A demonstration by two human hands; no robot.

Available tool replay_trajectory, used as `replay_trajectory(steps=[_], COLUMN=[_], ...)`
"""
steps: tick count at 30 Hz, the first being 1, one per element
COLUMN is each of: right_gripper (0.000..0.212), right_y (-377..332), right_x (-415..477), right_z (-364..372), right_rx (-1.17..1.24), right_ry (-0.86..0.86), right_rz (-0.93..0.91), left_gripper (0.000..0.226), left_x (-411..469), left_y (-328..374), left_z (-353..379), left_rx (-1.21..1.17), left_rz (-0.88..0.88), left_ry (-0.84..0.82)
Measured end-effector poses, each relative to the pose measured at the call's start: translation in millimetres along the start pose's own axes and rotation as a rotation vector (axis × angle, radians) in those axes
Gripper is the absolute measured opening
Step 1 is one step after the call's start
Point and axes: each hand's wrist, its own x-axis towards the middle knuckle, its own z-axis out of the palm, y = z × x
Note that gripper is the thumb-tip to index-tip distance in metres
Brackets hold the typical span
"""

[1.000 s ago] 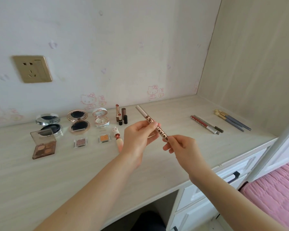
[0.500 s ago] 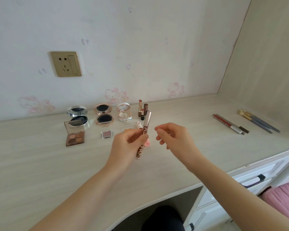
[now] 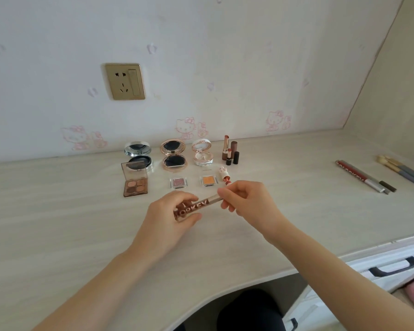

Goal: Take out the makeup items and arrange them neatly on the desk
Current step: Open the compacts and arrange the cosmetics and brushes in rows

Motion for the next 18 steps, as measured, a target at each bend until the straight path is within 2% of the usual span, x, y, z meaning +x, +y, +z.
replay_trajectory(steps=[4, 7, 10, 15, 18], right_gripper=[0.017, 0.015, 0.006, 0.021, 0.006], right_y=[11, 23, 31, 35, 32], right_x=[-7, -13, -15, -17, -17], right_z=[1, 3, 3, 1, 3], right_rx=[0.140, 0.104, 0.089, 0.083, 0.149], right_ry=[-0.023, -0.019, 0.036, -0.060, -0.029], right_rz=[0.026, -0.043, -0.134, -0.200, -0.174], left_gripper=[0.020, 0.017, 0.014, 0.013, 0.014], left_x=[-6, -9, -9, -10, -11], left_y=[-2, -4, -5, -11, -11], left_z=[1, 1, 2, -3, -4], left_rx=[0.021, 0.020, -0.047, -0.070, -0.056], left_rz=[0.051, 0.090, 0.040, 0.024, 0.066], left_ry=[0.047, 0.061, 0.065, 0.048, 0.042])
